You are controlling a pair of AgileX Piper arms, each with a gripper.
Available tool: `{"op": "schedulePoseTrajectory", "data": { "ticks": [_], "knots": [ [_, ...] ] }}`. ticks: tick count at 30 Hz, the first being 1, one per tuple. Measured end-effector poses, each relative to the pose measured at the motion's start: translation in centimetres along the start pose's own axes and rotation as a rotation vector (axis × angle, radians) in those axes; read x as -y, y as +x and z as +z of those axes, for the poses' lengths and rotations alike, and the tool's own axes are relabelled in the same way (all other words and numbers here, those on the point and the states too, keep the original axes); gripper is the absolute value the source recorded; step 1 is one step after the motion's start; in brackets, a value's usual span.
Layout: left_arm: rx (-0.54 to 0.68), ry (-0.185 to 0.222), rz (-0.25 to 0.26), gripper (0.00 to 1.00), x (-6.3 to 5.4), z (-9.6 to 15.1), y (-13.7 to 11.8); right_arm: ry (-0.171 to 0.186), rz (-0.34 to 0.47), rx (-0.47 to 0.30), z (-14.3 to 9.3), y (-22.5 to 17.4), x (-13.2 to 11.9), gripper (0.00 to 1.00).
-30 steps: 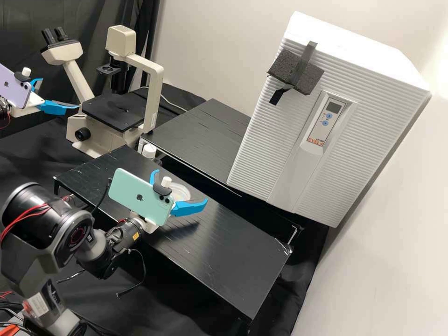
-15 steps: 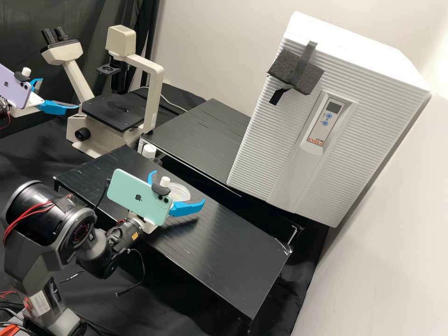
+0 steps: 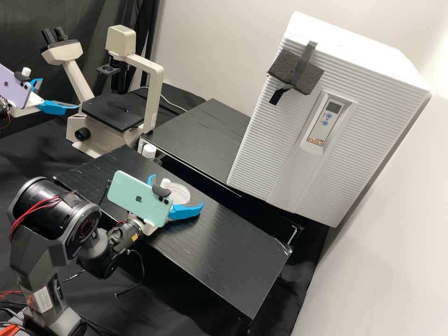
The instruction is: Open the petri dish lid.
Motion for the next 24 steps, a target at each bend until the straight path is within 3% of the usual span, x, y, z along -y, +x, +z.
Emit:
{"op": "schedulePoseTrajectory", "data": {
  "ticks": [24],
  "knots": [
    [0.000, 0.000, 0.000, 1.00, 0.00, 0.00, 0.00, -0.004, 0.000, 0.000, 0.09, 0.01, -0.09, 0.00]
  ]
}}
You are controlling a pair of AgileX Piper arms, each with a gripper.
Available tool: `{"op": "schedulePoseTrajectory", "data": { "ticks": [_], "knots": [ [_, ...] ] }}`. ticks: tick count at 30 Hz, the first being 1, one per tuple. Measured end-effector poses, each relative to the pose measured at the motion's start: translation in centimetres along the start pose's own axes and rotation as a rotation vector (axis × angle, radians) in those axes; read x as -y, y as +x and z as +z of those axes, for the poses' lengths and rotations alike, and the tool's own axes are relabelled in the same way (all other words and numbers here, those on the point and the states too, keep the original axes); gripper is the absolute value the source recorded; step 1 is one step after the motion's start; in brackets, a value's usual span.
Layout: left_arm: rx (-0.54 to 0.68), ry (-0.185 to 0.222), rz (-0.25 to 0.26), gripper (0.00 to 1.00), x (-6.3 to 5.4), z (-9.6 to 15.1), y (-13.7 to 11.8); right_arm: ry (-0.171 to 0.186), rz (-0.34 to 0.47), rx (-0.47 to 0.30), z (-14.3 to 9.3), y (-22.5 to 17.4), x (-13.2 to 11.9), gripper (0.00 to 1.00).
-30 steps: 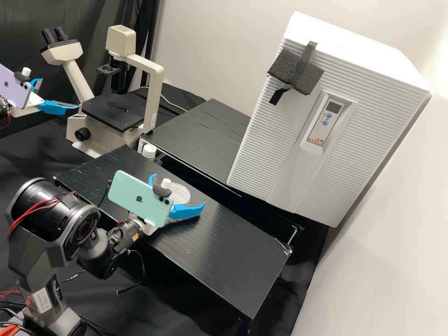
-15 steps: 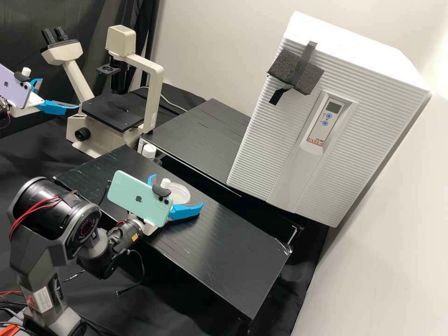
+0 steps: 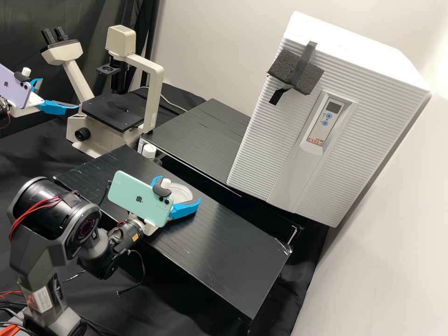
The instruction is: Open the petri dish lid.
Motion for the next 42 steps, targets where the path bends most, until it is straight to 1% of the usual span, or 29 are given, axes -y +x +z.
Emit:
{"op": "schedulePoseTrajectory", "data": {
  "ticks": [16, 22, 26, 28, 30, 35, 38, 42],
  "knots": [
    [0.000, 0.000, 0.000, 1.00, 0.0, 0.0, 0.0, 0.000, 0.006, -0.006, -0.1, -0.1, -0.1, 0.00],
    [0.000, 0.000, 0.000, 1.00, 0.0, 0.0, 0.0, 0.036, 0.053, -0.049, -0.8, -0.7, -1.3, 0.00],
    [0.000, 0.000, 0.000, 1.00, 0.0, 0.0, 0.0, 0.060, 0.116, -0.055, -0.8, -1.2, -2.7, 0.00],
    [0.000, 0.000, 0.000, 1.00, 0.0, 0.0, 0.0, 0.061, 0.156, -0.036, -0.4, -1.4, -3.5, 0.00],
    [0.000, 0.000, 0.000, 1.00, 0.0, 0.0, 0.0, 0.053, 0.184, -0.009, 0.3, -1.5, -4.1, 0.00],
    [0.000, 0.000, 0.000, 1.00, 0.0, 0.0, 0.0, 0.080, 0.262, 0.090, 2.5, -1.5, -5.8, 0.00],
    [0.000, 0.000, 0.000, 1.00, 0.0, 0.0, 0.0, 0.080, 0.279, 0.133, 3.5, -1.3, -6.2, 0.00],
    [0.000, 0.000, 0.000, 1.00, 0.0, 0.0, 0.0, 0.073, 0.249, 0.148, 4.1, -1.1, -5.8, 0.00]
  ]
}}
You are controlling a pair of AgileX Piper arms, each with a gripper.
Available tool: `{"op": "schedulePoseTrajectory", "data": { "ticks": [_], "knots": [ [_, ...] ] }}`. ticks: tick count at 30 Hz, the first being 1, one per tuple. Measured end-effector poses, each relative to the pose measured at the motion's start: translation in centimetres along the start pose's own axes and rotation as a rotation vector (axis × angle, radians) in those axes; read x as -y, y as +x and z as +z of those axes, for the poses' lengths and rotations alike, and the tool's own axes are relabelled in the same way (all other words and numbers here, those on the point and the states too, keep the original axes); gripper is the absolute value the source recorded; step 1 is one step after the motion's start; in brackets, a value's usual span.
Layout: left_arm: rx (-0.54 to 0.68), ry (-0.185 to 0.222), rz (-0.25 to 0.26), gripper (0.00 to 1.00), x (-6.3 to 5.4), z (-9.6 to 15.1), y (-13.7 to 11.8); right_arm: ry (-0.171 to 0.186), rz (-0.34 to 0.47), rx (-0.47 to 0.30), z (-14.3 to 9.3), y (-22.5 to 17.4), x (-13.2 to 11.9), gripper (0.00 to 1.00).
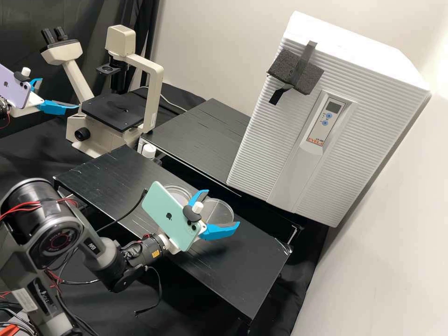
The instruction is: Open the petri dish lid.
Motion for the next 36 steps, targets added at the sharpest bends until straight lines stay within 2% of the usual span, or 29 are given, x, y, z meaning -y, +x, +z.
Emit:
{"op": "schedulePoseTrajectory", "data": {
  "ticks": [9, 17, 19, 24, 36],
  "knots": [
    [0.000, 0.000, 0.000, 1.00, 0.0, 0.0, 0.0, -0.017, -0.076, 0.027, 0.7, 0.1, 1.4, 0.00],
    [0.000, 0.000, 0.000, 1.00, 0.0, 0.0, 0.0, -0.015, -0.072, 0.039, 1.3, 0.1, 1.6, 0.00],
    [0.000, 0.000, 0.000, 1.00, 0.0, 0.0, 0.0, -0.031, -0.071, 0.039, 1.3, 0.1, 1.5, 0.00],
    [0.000, 0.000, 0.000, 1.00, 0.0, 0.0, 0.0, -0.043, -0.073, 0.039, 1.5, 0.1, 1.3, 0.00],
    [0.000, 0.000, 0.000, 1.00, 0.0, 0.0, 0.0, -0.052, -0.059, 0.068, 2.4, 0.1, 0.7, 0.00]
  ]
}}
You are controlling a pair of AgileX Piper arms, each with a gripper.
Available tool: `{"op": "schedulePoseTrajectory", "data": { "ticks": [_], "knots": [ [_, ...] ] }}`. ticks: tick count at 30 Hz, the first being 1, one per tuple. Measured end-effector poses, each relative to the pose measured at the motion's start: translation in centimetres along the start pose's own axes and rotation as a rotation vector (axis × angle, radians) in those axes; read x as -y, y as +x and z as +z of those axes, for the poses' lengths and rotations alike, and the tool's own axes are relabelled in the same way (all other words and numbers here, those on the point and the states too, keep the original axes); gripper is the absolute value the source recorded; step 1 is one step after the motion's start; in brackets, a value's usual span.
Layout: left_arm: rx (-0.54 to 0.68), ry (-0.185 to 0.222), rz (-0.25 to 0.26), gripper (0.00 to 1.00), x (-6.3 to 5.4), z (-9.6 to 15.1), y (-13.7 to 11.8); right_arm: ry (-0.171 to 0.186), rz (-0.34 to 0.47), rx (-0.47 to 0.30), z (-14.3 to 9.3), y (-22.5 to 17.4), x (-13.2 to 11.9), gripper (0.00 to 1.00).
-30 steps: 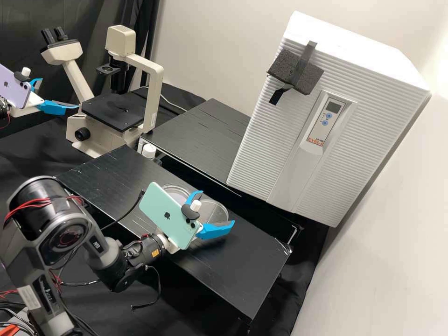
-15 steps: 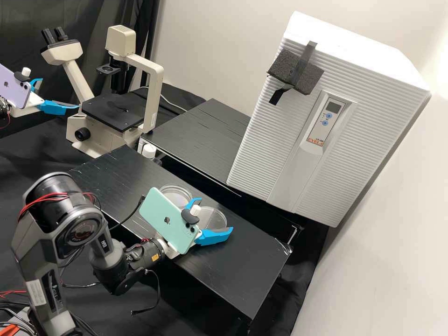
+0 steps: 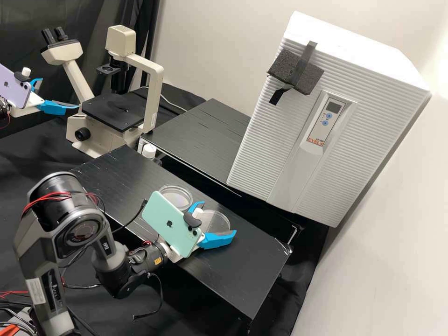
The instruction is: Open the petri dish lid.
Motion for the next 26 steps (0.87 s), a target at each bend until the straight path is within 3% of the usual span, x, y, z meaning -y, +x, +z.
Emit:
{"op": "schedulePoseTrajectory", "data": {
  "ticks": [1, 2, 15, 21, 23, 26],
  "knots": [
    [0.000, 0.000, 0.000, 1.00, 0.0, 0.0, 0.0, 0.000, 0.000, 0.001, 0.0, 0.0, 0.0, 0.00],
    [0.000, 0.000, 0.000, 1.00, 0.0, 0.0, 0.0, 0.000, 0.000, 0.001, 0.0, 0.0, 0.0, 1.00],
    [0.000, 0.000, 0.000, 1.00, 0.0, 0.0, 0.0, 0.005, 0.002, 0.000, -0.2, 0.0, 0.3, 1.00],
    [0.000, 0.000, 0.000, 1.00, 0.0, 0.0, 0.0, 0.016, 0.052, 0.009, -0.7, -1.0, -0.1, 1.00],
    [0.000, 0.000, 0.000, 1.00, 0.0, 0.0, 0.0, 0.047, 0.064, 0.004, -0.9, -1.4, -0.3, 1.00],
    [0.000, 0.000, 0.000, 1.00, 0.0, 0.0, 0.0, 0.129, 0.097, -0.010, -1.1, -2.2, -1.0, 1.00]
  ]
}}
